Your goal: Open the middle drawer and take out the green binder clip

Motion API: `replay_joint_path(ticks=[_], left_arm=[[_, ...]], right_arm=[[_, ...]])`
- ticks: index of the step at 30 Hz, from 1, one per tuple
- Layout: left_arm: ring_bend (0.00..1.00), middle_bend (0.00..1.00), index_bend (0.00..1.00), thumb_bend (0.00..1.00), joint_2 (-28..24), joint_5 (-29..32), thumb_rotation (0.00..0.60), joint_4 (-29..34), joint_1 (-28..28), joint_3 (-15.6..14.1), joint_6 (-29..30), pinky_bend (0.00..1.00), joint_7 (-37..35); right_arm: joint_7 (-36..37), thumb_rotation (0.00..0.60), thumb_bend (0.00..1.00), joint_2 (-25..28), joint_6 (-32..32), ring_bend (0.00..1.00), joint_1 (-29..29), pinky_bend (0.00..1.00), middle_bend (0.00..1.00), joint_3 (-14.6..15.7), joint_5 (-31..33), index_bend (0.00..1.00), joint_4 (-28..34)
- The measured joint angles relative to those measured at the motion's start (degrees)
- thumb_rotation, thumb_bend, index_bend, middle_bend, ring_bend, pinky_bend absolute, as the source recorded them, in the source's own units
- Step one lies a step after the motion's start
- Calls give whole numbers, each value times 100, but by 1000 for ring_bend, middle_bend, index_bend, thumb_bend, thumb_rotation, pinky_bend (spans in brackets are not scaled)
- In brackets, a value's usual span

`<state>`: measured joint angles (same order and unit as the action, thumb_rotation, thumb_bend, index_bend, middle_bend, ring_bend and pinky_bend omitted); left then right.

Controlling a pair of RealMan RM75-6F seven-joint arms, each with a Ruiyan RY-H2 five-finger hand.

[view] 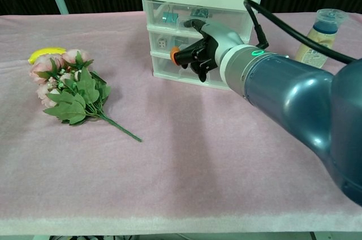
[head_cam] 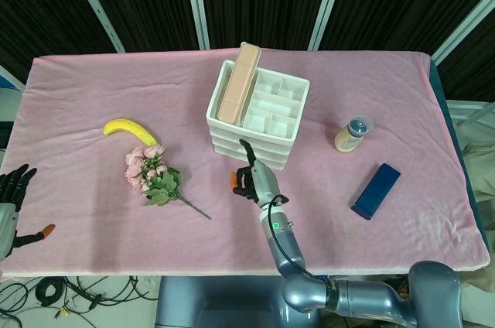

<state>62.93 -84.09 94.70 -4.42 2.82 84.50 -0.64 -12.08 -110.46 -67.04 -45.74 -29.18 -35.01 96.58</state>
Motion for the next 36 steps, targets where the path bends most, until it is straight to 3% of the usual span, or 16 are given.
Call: replay_joint_path(ticks=[23, 36], left_arm=[[0, 0, 0, 0, 7, -12, 600, -38, -3, 5, 24, 0, -46], [0, 0, 0, 0, 6, -39, 600, -47, -14, -20, 5, 0, -9]], right_arm=[[210, 600, 528, -161, 21, 828, -31, 783, 801, -142, 25, 0, -204], [487, 600, 531, -396, 167, 828, -209, 783, 801, -536, 318, 29, -502]])
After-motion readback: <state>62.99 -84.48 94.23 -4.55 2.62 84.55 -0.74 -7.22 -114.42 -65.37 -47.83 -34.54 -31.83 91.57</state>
